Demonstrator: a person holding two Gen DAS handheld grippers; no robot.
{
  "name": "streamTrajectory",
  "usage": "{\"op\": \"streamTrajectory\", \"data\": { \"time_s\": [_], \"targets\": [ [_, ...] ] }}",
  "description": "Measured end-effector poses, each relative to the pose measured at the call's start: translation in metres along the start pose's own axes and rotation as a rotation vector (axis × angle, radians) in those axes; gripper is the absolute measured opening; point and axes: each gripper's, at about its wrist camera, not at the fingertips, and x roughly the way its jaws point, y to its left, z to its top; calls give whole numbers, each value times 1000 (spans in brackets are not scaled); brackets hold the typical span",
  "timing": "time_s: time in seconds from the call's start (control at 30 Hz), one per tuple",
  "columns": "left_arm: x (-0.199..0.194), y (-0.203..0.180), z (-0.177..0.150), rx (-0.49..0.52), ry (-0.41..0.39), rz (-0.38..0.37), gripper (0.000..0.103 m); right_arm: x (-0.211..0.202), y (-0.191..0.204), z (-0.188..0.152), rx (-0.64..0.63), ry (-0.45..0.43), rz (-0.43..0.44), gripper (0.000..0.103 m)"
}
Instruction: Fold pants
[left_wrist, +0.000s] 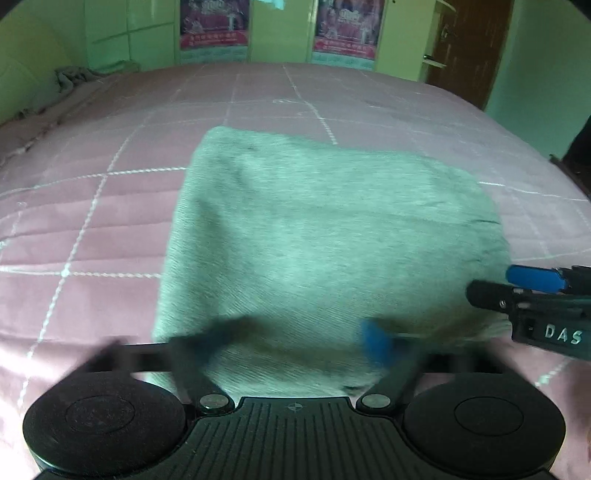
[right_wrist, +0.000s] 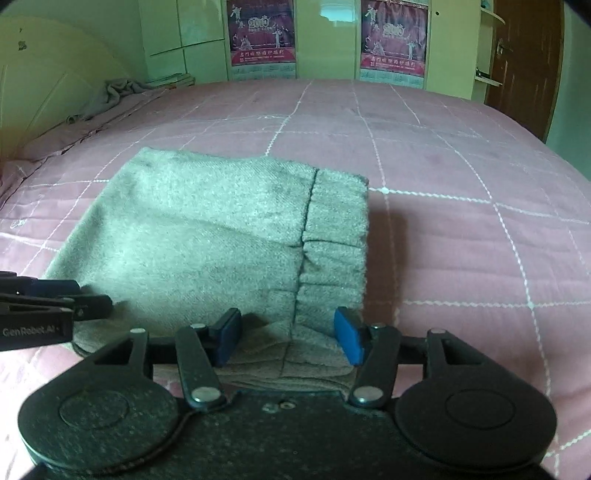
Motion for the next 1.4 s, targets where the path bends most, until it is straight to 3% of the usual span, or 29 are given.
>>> {"op": "streamTrajectory", "data": {
  "time_s": [0.13,0.33,0.43,0.53,0.6,0.7,0.77,0.93,1.03,1.23,1.4],
  "targets": [
    [-7,-10,-2,32,-11,8,103,-16,-4,3,83,-32,34,62],
    [-22,-19,-6,22,5,112,103,-36,-6,1,161,-30,59,75],
    [-34,-13,-10,-40,13,67,103,-46,-11,-5,203,-20,66,79],
    [-53,3,-19,-173,-25,-76,103,-52,-15,-12,243,20,94,83],
    [-64,9,-26,-239,-59,-37,103,-56,-12,-16,250,41,73,87],
    [-61,-15,-24,-46,39,218,103,-61,-6,-18,252,93,4,91],
    [-66,-29,-29,51,47,301,103,-63,-1,-20,236,130,0,91],
    [-108,-25,-38,-51,3,280,103,-92,12,-28,182,101,-11,91],
    [-129,-28,-44,-13,21,313,103,-113,16,-35,169,115,-19,91],
    [-186,-49,-65,81,-72,377,103,-159,27,-56,145,112,-23,91],
    [-243,-57,-77,84,-88,285,103,-210,40,-73,103,66,-1,91]
  ]
}}
